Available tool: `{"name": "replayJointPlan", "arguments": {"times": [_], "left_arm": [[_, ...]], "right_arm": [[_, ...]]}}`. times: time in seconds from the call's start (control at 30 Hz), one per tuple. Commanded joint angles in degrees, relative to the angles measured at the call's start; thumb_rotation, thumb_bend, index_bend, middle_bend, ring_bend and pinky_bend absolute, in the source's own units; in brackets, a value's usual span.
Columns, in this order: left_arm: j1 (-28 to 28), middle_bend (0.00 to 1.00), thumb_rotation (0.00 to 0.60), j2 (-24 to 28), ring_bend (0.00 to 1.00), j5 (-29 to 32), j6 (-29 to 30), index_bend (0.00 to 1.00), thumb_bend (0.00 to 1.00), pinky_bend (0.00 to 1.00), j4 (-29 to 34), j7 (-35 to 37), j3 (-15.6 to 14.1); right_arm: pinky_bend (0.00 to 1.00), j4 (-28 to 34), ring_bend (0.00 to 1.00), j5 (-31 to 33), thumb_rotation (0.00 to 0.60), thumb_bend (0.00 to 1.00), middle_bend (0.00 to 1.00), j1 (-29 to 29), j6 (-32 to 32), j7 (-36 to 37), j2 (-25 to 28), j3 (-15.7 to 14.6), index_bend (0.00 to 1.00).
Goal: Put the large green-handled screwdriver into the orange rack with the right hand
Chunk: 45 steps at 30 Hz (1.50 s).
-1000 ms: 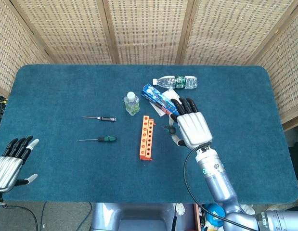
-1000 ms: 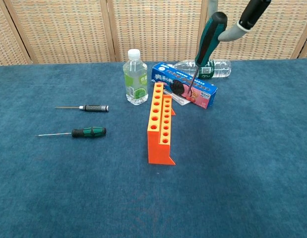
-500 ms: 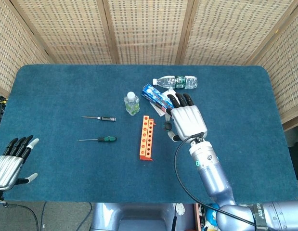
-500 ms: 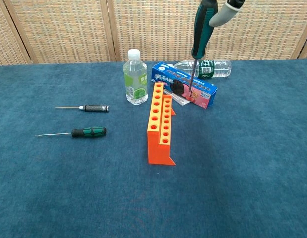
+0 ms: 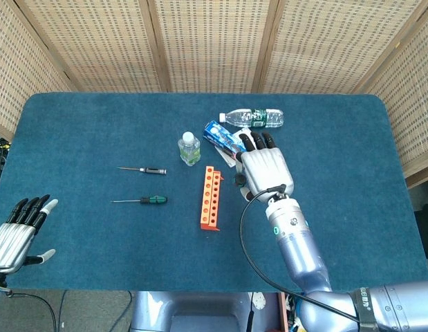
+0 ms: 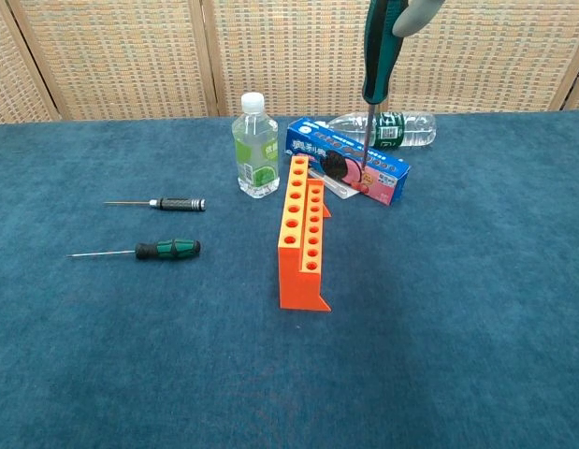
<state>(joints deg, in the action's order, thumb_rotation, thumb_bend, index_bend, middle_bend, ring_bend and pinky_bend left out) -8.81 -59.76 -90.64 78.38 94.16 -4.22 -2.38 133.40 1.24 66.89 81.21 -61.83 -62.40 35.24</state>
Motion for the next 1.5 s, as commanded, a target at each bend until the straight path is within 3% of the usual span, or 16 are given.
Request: {"name": "replayJointPlan", "arguments": {"times": [0.03,0.63,1.2,1.5], "left_arm": [[0.08,0.0,0.6,0.1,0.0,-0.17,0.47,0.0,0.0,0.0,-0.06,0.37,0.12],[-0.18,0.0,0.6,0.75,0.0,-0.88,2.74,0.0,0.0,0.0,-0.51,3.35,1.45],[-0.33,0.0,0.6,0.79,0.0,-0.85,2.64,0.0,0.0,0.0,-0.46,3.46,1.38],[-0.42,0.0,0.6,0.76,0.0,-0.78,2.4,0.0,0.0,0.0,-0.61,3.63,1.31]], "right_arm": [[0.0,0.14,0.0,1.93,0.6,0.26,0.07,1.83,0.73,0.28,0.18,-0.17,0.65],[0.0,-1.19,0.0,4.36,0.6,0.26,0.07,7.29,1.68,3.05,-1.25,-3.36,0.65],[0.0,0.17,0.0,8.53,0.6,0.26,0.07,11.91,3.58,4.11,-1.02,-2.57,0.65],[0.0,-0.83,0.0,7.63,0.6,0.26,0.07,13.49,3.29,5.27,-2.99,-3.37,0.65]]}}
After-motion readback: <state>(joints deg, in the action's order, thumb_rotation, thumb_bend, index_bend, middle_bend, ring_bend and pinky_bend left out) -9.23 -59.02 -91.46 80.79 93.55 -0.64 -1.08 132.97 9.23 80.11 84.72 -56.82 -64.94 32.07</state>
